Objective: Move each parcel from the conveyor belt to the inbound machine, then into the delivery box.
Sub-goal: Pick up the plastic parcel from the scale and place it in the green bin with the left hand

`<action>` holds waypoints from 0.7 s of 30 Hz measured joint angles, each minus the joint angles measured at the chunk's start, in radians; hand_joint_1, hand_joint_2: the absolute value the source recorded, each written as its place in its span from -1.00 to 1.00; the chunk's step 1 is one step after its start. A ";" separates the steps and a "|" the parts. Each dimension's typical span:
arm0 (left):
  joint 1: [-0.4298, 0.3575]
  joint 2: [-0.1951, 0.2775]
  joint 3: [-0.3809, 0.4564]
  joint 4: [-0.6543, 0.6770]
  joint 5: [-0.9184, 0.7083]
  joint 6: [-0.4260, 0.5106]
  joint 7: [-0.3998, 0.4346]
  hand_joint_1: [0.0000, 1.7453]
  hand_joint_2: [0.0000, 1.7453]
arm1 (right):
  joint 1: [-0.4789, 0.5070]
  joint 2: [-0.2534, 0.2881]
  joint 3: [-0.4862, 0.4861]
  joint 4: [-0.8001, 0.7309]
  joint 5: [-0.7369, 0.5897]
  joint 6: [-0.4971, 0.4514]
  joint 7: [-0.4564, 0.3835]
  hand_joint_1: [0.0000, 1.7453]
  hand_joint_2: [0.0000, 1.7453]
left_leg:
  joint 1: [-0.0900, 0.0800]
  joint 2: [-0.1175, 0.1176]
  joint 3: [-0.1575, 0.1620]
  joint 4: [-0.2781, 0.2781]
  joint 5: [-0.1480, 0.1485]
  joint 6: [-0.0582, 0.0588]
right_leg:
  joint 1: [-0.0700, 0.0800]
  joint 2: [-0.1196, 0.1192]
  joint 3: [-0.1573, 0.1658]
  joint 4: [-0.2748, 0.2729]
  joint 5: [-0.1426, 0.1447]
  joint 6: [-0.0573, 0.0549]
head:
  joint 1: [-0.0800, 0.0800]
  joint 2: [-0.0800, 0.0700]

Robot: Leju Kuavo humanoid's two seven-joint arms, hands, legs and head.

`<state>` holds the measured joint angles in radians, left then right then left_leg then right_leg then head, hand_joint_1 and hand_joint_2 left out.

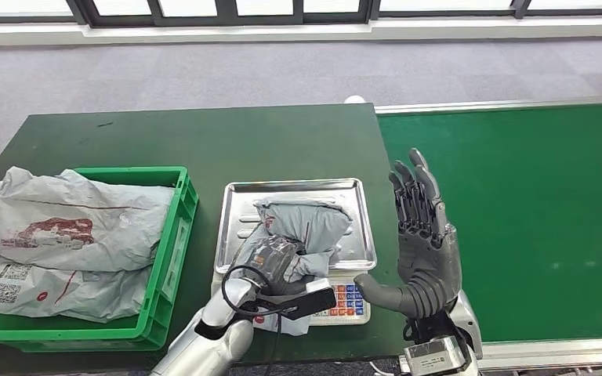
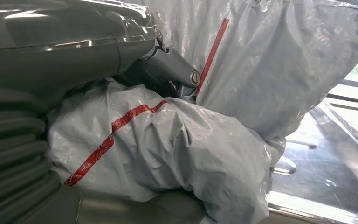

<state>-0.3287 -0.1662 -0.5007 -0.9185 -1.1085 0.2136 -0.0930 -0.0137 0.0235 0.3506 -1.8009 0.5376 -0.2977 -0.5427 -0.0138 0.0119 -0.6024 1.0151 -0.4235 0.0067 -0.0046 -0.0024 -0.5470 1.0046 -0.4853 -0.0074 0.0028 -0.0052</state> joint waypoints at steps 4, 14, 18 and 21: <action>0.046 0.014 0.023 -0.085 0.011 0.009 -0.001 1.00 1.00 | 0.010 -0.001 0.000 0.000 -0.001 -0.013 -0.002 -1.00 1.00 | 0.002 0.001 -0.005 0.000 0.002 -0.002 | 0.001 0.001 -0.005 0.000 0.001 -0.001 | 0.000 0.000; 0.101 0.062 0.062 -0.232 0.039 0.037 -0.002 1.00 1.00 | 0.029 -0.003 0.000 0.004 -0.005 -0.009 -0.002 -1.00 1.00 | 0.004 -0.003 -0.012 0.000 0.003 -0.004 | 0.004 -0.003 -0.010 0.000 0.000 -0.003 | 0.000 0.000; 0.109 0.066 0.064 -0.244 0.047 0.036 -0.007 1.00 1.00 | 0.030 -0.003 0.000 0.012 -0.005 -0.008 -0.002 -1.00 1.00 | 0.003 -0.004 -0.014 0.000 0.003 -0.004 | 0.004 -0.004 -0.012 0.000 0.000 -0.003 | 0.000 0.000; 0.114 0.067 0.070 -0.245 0.052 0.036 -0.013 1.00 1.00 | 0.031 -0.003 0.000 0.021 -0.005 -0.009 -0.002 -1.00 1.00 | 0.002 -0.005 -0.016 0.000 0.002 -0.003 | 0.004 -0.004 -0.014 0.000 0.000 -0.002 | 0.000 0.000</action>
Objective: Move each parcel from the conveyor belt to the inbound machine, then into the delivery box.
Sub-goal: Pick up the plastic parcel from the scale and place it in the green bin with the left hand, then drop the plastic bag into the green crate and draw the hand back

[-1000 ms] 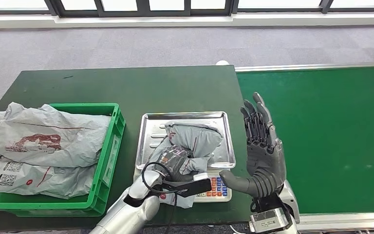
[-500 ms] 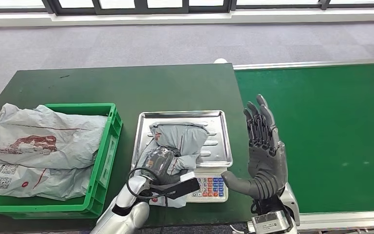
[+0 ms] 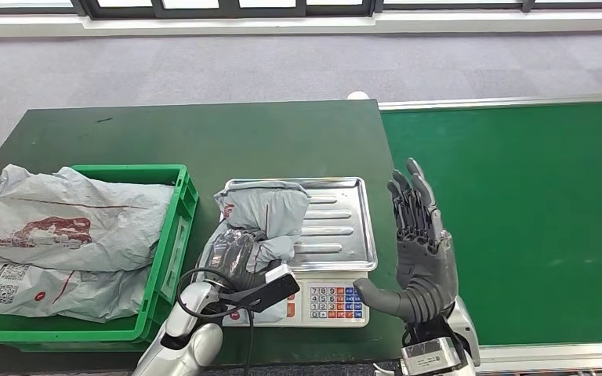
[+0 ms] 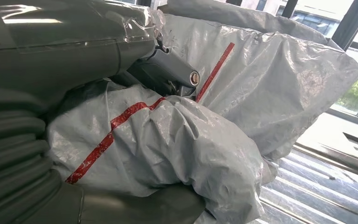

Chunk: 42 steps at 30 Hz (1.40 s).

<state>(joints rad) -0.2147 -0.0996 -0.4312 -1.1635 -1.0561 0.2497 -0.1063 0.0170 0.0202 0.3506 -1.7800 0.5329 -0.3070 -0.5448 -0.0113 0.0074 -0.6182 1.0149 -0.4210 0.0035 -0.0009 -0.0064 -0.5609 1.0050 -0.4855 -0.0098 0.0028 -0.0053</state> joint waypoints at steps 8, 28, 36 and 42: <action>0.008 0.000 0.022 -0.002 0.017 0.043 -0.020 1.00 1.00 | 0.005 0.000 0.000 0.020 -0.001 -0.003 -0.002 -1.00 1.00 | 0.000 0.000 -0.001 0.000 0.000 0.000 | 0.000 0.000 -0.001 0.000 0.000 0.000 | 0.000 0.000; 0.062 -0.073 0.396 -0.318 -0.124 0.450 -0.211 1.00 1.00 | 0.014 0.000 0.015 0.065 0.002 -0.055 -0.003 -1.00 1.00 | 0.000 -0.002 -0.003 0.000 0.000 0.000 | 0.002 -0.003 -0.003 0.000 -0.001 -0.001 | 0.000 0.000; 0.069 -0.089 0.433 -0.345 -0.127 0.450 -0.225 1.00 1.00 | 0.014 0.000 0.021 0.070 0.001 -0.055 -0.003 -1.00 1.00 | 0.000 -0.002 -0.003 0.000 0.000 0.000 | 0.002 -0.003 -0.003 0.000 -0.001 -0.001 | 0.000 0.000; 0.064 -0.116 0.481 -0.375 -0.129 0.450 -0.288 1.00 1.00 | 0.015 0.000 0.022 0.070 -0.005 -0.062 -0.001 -1.00 1.00 | 0.000 -0.002 -0.003 0.000 0.000 0.000 | 0.002 -0.003 -0.003 0.000 -0.001 -0.001 | 0.000 0.000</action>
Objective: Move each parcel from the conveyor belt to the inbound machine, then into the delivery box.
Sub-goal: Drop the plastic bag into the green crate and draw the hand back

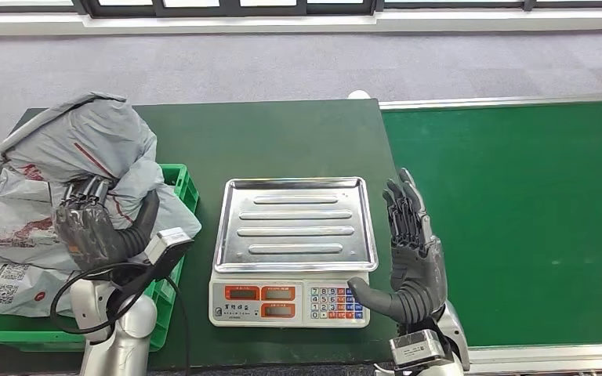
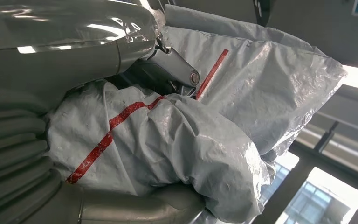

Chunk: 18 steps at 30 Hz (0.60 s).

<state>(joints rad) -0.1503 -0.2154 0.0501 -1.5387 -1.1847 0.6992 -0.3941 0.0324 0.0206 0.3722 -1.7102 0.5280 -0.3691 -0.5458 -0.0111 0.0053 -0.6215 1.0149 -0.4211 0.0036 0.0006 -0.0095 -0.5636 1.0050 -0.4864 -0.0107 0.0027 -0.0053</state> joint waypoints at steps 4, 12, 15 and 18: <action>-0.007 -0.030 0.063 -0.047 0.010 0.000 -0.056 1.00 1.00 | 0.004 0.000 0.000 -0.001 -0.004 -0.009 0.001 -1.00 1.00 | 0.000 0.000 0.000 0.000 0.000 0.000 | 0.000 0.000 0.000 0.000 0.000 0.000 | 0.000 0.000; -0.008 -0.037 0.083 -0.066 0.012 0.000 -0.058 1.00 1.00 | 0.004 0.000 0.001 -0.001 -0.004 -0.009 0.001 -1.00 1.00 | 0.000 0.000 0.000 0.000 0.000 0.000 | 0.000 0.000 0.000 0.000 0.000 0.000 | 0.000 0.000; -0.009 -0.039 0.094 -0.075 -0.028 0.000 -0.048 1.00 1.00 | 0.007 0.000 0.002 -0.004 -0.001 -0.012 0.007 -1.00 1.00 | 0.000 0.000 0.000 0.000 0.000 0.000 | 0.000 0.000 0.000 0.000 0.000 0.000 | 0.000 0.000; -0.035 -0.024 0.126 -0.058 -0.160 0.000 0.072 1.00 1.00 | 0.027 0.000 0.002 -0.029 0.015 -0.018 0.029 -1.00 1.00 | 0.000 0.000 0.000 0.000 0.000 0.000 | -0.001 -0.001 -0.001 0.000 0.000 0.000 | 0.000 0.000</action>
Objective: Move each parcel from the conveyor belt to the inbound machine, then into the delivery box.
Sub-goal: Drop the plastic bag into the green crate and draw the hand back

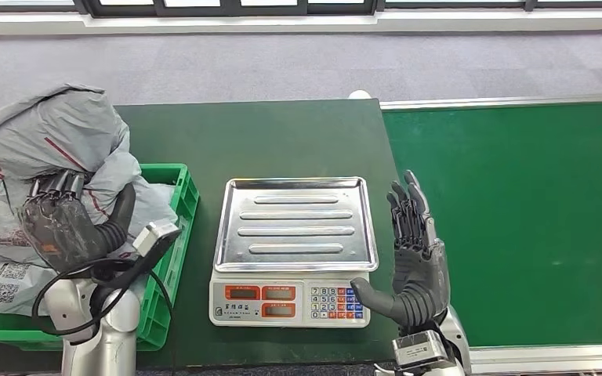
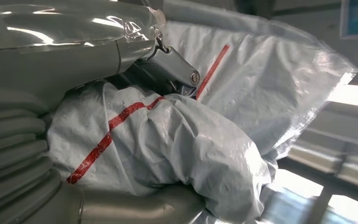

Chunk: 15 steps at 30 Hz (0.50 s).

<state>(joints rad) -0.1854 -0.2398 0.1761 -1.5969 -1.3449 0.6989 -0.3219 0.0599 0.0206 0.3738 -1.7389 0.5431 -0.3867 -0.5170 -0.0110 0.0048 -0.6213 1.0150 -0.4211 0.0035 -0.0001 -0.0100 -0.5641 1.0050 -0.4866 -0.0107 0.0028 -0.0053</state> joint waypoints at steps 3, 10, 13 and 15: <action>-0.050 0.062 0.000 0.109 -0.125 -0.026 0.244 1.00 1.00 | 0.023 0.000 0.000 -0.037 0.017 0.001 0.018 -1.00 1.00 | 0.001 0.000 0.000 0.000 0.000 0.000 | -0.001 0.000 -0.001 0.000 0.000 -0.001 | 0.000 0.000; -0.167 0.215 -0.035 0.465 -0.200 -0.129 0.524 1.00 1.00 | 0.063 -0.013 0.000 -0.096 0.033 0.009 0.024 -1.00 1.00 | 0.002 0.002 0.000 0.000 0.002 -0.003 | 0.000 0.002 -0.001 0.001 0.001 -0.002 | 0.000 0.000; -0.209 0.260 -0.037 0.609 -0.203 -0.240 0.609 1.00 1.00 | 0.078 -0.017 0.000 -0.114 0.056 0.023 0.028 -1.00 1.00 | 0.002 0.003 0.000 0.000 0.002 -0.003 | 0.000 0.003 -0.001 0.001 0.001 -0.002 | 0.000 0.000; -0.236 0.285 -0.037 0.711 -0.204 -0.271 0.642 1.00 1.00 | 0.093 -0.017 0.000 -0.129 0.078 0.032 0.030 -1.00 1.00 | 0.002 0.003 0.000 0.000 0.002 -0.004 | 0.000 0.003 -0.001 0.001 0.001 -0.002 | 0.000 0.000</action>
<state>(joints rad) -0.4213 0.0456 0.1392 -0.8856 -1.5487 0.4276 0.3196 0.1527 0.0034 0.3737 -1.8682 0.6215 -0.3543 -0.4871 -0.0088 0.0074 -0.6211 1.0148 -0.4195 0.0000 -0.0004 -0.0066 -0.5649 1.0055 -0.4859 -0.0130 0.0028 -0.0053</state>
